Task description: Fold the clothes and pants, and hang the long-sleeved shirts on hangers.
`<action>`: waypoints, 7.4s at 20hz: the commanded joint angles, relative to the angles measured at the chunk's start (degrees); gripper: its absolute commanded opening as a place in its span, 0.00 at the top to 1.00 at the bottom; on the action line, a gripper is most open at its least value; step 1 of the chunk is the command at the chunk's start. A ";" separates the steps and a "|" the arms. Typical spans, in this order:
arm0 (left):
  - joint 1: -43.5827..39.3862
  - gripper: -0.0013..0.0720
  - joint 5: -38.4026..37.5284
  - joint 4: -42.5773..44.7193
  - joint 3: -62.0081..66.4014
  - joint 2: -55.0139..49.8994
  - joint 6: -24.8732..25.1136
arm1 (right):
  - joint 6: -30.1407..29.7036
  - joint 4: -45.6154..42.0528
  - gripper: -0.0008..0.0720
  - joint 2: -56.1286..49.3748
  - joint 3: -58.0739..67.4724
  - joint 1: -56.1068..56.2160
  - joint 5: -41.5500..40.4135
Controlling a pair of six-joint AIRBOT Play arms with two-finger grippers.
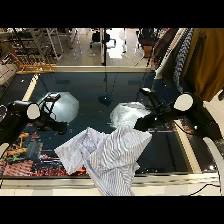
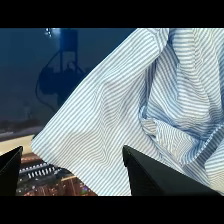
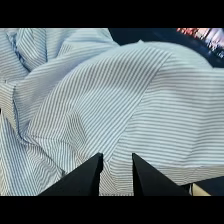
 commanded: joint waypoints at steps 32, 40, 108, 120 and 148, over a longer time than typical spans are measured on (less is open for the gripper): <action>-2.34 0.96 -1.03 -19.23 -10.40 -11.50 9.11 | 5.97 8.41 0.96 -15.06 -15.43 33.88 -38.47; 2.56 0.96 -3.21 -23.80 -8.50 4.11 17.42 | 7.80 -7.02 0.96 -4.87 -2.64 25.53 -20.50; 39.19 0.23 -6.23 10.97 14.10 1.99 3.85 | 19.02 -8.87 0.96 -16.79 23.85 20.81 -15.80; 53.62 0.44 27.15 10.40 -14.73 3.23 0.57 | 17.81 -8.94 0.96 -16.79 23.82 20.72 -17.59; 42.51 0.96 -0.66 -66.20 2.91 7.06 60.22 | 17.57 -24.24 0.96 -13.66 24.11 19.47 -15.45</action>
